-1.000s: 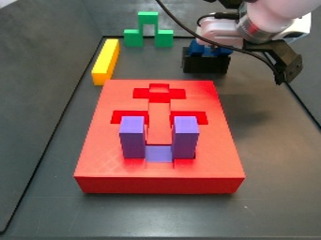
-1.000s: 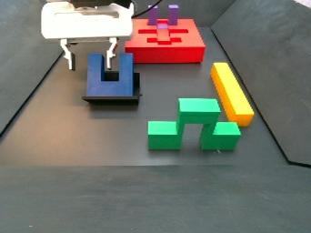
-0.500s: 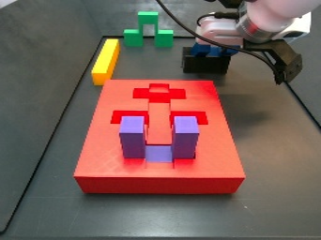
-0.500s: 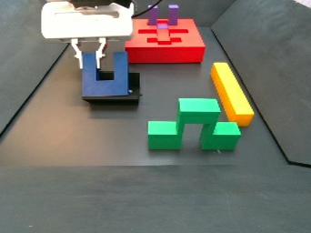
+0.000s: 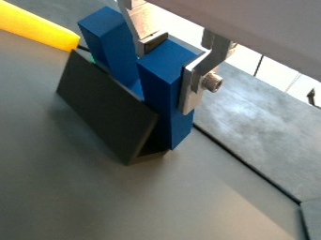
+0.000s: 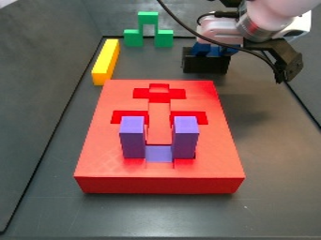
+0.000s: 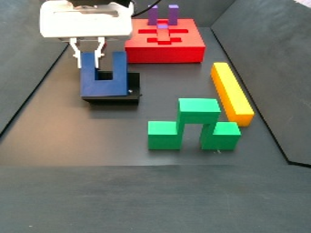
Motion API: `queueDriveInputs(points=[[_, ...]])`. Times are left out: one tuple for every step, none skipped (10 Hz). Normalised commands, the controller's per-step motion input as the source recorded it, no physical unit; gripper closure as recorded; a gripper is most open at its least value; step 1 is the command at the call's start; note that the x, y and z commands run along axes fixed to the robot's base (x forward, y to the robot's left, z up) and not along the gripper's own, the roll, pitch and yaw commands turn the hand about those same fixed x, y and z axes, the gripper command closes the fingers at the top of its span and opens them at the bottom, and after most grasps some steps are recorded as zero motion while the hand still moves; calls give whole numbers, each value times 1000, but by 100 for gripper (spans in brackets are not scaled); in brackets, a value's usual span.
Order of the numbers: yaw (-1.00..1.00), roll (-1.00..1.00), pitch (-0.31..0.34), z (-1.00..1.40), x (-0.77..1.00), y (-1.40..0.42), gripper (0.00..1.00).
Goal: Pick up the blue object. Move up. Place the blue object on the fixture. Regrasp the blue object. Move to above the board. Insert the blue object.
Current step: Regrasp the blue object, then move to above the board.
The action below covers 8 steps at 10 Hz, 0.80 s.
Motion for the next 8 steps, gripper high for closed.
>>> queueDriveInputs(points=[[0, 0, 0, 0, 0, 0, 100], [0, 0, 0, 0, 0, 0, 100], [0, 0, 0, 0, 0, 0, 100], [0, 0, 0, 0, 0, 0, 100], [0, 0, 0, 0, 0, 0, 100], [0, 0, 0, 0, 0, 0, 100], [0, 0, 0, 0, 0, 0, 100], [0, 0, 0, 1400, 0, 0, 100]])
